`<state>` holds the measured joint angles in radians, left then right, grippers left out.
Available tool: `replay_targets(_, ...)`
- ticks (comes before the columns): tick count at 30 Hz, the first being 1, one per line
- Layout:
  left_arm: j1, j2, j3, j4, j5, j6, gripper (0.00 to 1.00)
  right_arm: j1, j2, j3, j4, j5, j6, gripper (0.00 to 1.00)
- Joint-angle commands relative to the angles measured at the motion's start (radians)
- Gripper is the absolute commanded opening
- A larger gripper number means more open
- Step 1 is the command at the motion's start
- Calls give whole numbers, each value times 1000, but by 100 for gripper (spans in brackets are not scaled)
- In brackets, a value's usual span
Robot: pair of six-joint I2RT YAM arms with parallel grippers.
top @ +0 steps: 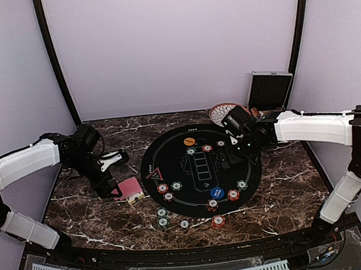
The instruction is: Distribute texas hold em gaming equipment
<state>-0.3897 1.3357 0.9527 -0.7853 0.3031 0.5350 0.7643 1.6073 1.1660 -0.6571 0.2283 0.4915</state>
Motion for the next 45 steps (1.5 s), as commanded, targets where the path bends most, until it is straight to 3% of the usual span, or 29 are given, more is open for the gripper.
replay_targets(1, -38, 10, -44, 105, -56, -4, 99, -5, -29, 47, -6, -18, 18, 94)
replay_targets(17, -85, 134, -57, 193, -138, 44, 99, -3, -54, 64, 22, -83, 19, 99)
replay_targets(45, -98, 181, -79, 214, -183, 88, 99, -3, -67, 75, 9, -104, 13, 99)
